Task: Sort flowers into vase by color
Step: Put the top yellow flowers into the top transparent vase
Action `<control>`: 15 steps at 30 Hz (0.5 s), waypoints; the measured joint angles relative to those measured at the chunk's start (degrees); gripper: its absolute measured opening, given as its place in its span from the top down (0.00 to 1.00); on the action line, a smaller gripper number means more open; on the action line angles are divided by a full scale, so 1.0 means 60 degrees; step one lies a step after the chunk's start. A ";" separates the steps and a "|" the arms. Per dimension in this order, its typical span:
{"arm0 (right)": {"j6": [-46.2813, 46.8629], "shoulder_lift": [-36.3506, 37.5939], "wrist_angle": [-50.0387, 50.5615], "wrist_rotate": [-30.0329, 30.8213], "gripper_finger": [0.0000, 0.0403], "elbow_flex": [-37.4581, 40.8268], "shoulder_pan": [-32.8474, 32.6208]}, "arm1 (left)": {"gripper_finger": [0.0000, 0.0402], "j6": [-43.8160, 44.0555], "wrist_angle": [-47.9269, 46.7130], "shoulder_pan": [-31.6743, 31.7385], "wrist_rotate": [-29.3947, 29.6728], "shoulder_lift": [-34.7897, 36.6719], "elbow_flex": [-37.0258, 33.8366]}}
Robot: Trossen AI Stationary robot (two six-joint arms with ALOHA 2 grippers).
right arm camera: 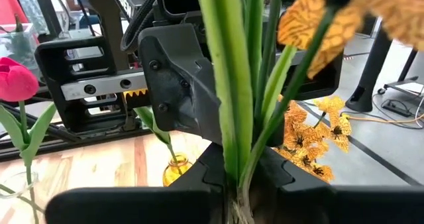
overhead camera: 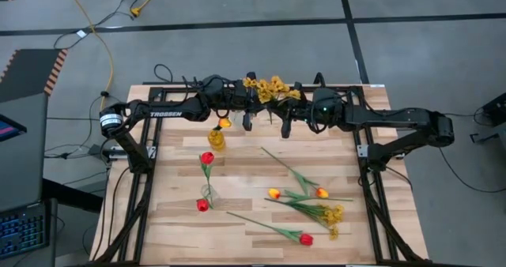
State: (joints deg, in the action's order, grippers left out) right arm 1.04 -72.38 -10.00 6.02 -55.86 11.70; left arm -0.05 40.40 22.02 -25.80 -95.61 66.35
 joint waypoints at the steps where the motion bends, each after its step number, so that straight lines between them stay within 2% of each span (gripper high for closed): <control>1: 0.0000 0.0000 0.0010 0.0000 0.85 0.0000 0.0000 | 0.99 0.0021 0.0000 0.0000 -0.0006 0.0000 0.0000; 7: 0.0007 0.0000 0.0084 0.0000 0.82 0.0000 0.0000 | 0.99 0.0029 -0.0010 0.0000 -0.0084 0.0000 0.0000; 15: 0.0331 0.0065 0.0130 0.0066 0.60 0.0000 0.0000 | 0.99 -0.0020 0.0031 0.0074 -0.0065 0.0000 0.0000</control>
State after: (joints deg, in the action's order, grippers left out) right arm 3.03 -71.99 -9.21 6.42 -55.86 11.70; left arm -0.17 40.58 22.46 -26.19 -95.61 66.35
